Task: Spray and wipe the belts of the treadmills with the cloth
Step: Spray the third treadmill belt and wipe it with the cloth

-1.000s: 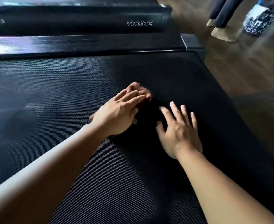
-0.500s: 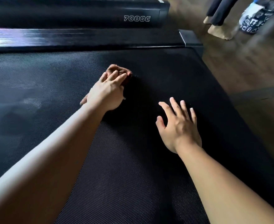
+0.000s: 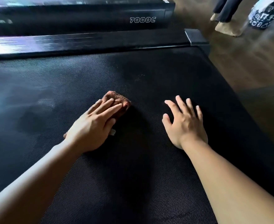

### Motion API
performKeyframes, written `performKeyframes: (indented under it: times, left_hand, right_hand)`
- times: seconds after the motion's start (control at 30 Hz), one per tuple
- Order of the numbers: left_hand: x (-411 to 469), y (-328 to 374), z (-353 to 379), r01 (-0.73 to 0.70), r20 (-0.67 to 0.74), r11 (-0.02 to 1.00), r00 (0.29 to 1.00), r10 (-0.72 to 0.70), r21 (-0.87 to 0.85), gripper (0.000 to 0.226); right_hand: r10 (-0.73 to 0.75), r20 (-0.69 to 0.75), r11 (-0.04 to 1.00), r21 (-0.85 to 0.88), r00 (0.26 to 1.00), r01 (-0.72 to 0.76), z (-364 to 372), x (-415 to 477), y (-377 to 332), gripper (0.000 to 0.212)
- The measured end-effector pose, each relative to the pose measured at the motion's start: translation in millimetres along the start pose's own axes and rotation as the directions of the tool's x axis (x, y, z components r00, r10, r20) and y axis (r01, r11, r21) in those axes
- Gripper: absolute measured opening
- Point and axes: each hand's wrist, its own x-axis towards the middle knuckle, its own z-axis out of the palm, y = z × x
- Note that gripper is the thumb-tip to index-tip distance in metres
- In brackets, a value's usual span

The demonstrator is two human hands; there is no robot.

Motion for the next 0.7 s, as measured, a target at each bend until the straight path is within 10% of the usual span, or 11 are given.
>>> performKeyframes:
  times: [0.33, 0.7]
  left_hand:
    - [88.1, 6.9, 7.7, 0.292, -0.058, 0.956, 0.955, -0.291, 0.007, 0.053]
    - [19.1, 59.1, 21.2, -0.140, 0.083, 0.989, 0.987, 0.135, 0.056, 0.058]
  right_hand:
    - [-0.003, -0.006, 1.000, 0.008, 1.000, 0.003, 0.7, 0.9, -0.3, 0.056]
    - [-0.027, -0.049, 0.988, 0.149, 0.998, 0.033, -0.3, -0.3, 3.8, 0.052]
